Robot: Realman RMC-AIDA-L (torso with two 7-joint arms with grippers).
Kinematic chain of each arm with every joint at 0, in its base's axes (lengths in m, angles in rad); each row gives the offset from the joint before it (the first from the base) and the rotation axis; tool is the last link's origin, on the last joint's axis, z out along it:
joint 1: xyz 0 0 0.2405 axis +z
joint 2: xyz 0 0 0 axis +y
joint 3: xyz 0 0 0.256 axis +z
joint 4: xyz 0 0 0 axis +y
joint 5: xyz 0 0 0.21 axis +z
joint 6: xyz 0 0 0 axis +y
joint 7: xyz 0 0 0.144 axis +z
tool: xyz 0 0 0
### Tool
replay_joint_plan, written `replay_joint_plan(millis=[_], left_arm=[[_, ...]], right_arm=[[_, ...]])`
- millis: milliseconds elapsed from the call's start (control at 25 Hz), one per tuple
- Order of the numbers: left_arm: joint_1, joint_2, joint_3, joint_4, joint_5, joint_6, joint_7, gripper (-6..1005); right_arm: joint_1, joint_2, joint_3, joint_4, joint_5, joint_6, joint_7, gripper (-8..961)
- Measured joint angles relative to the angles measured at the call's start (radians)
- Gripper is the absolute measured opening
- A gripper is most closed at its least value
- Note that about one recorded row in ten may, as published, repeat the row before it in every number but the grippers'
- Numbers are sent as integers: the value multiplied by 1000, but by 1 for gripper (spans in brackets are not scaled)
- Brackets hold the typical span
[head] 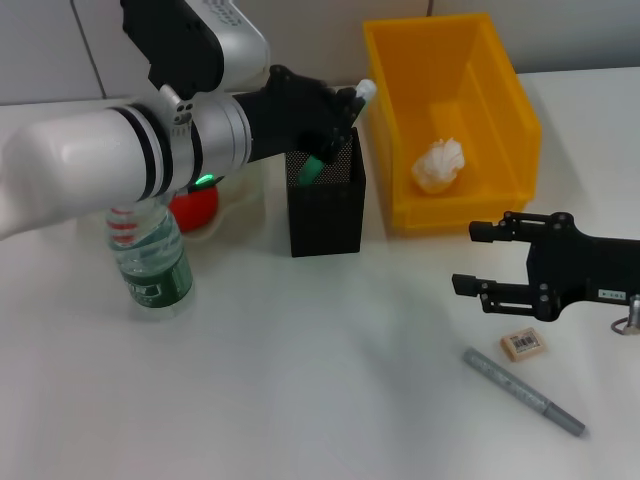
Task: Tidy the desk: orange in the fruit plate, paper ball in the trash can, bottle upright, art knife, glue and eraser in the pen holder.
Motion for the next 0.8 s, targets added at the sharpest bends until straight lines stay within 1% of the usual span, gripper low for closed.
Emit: replay_joint_plan(millis=[720, 800], left_arm=[[-3, 0, -2, -44, -21, -19, -16, 97], [2, 1, 0, -33, -36, -20, -17, 175]], right_arm=[[-1, 1, 0, 2, 0, -1, 1, 688], [-1, 1, 0, 2, 0, -1, 1, 688]])
